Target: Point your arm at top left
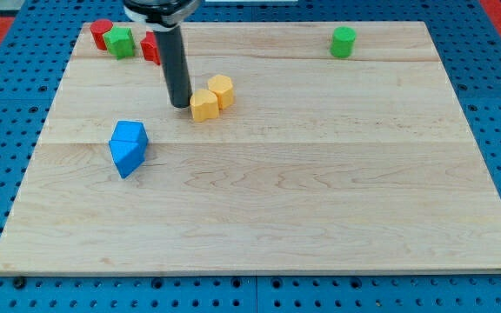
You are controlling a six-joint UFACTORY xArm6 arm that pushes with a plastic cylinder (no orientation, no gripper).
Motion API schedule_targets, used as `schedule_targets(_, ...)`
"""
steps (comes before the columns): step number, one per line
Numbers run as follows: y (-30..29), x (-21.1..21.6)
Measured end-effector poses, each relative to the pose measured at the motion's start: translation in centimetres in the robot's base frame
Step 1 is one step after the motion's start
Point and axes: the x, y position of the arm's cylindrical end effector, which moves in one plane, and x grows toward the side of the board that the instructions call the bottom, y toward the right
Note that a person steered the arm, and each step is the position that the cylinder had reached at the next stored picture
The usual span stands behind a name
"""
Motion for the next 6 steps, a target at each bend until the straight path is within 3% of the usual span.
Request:
schedule_targets(1,0.1,0.5)
schedule_targets(2,-3.8,0.7)
schedule_targets(4,-17.9,-5.2)
schedule_targets(6,-21.3,-9.9)
